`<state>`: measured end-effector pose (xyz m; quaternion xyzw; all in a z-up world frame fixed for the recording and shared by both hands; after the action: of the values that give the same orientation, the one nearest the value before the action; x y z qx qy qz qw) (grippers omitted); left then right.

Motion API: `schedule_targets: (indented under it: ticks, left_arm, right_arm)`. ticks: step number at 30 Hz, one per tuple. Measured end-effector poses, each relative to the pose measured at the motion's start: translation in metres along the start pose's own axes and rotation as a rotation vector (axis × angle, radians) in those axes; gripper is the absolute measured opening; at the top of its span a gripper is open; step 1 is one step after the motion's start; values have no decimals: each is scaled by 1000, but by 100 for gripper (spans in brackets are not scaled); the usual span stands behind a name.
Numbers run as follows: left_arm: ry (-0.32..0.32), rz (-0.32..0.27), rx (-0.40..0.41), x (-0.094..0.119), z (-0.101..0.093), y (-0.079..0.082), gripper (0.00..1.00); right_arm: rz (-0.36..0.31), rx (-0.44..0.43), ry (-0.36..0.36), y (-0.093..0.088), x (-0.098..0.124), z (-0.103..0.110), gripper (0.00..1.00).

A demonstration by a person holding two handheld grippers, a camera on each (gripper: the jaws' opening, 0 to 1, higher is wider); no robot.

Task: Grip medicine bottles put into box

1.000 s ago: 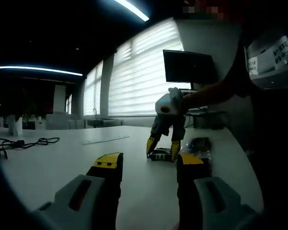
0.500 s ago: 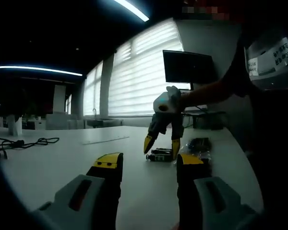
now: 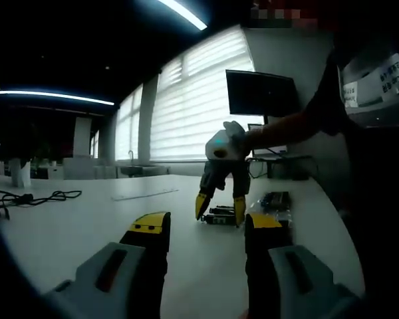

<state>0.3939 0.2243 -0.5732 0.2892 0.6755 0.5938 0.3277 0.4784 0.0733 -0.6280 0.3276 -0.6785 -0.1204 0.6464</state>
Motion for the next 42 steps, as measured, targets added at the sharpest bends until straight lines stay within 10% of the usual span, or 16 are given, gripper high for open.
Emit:
schedule_targets:
  ticks: [14, 24, 42]
  left_arm:
    - [1, -2, 3, 0, 0, 0, 38]
    - [2, -1, -5, 0, 0, 0, 38]
    - [-2, 3, -6, 0, -1, -1, 37]
  right_arm:
    - [-87, -78, -96, 17, 22, -5, 41]
    - [-208, -138, -138, 39, 51, 38, 41]
    - [-224, -187, -123, 24, 29, 93, 41]
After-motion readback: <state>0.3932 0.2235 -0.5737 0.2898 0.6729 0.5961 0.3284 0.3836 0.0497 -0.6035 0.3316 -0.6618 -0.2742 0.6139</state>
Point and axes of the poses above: the point that each gripper's makers call its tool centre point, and the gripper's own axes: x roughly backward along the fingers, z roughly to its left, y roughly out of its top, the point moved 3 cm from there along x, roughly backward along the fingers, and after that the axes turned 7 degrees about x, right-handed, at the moved point
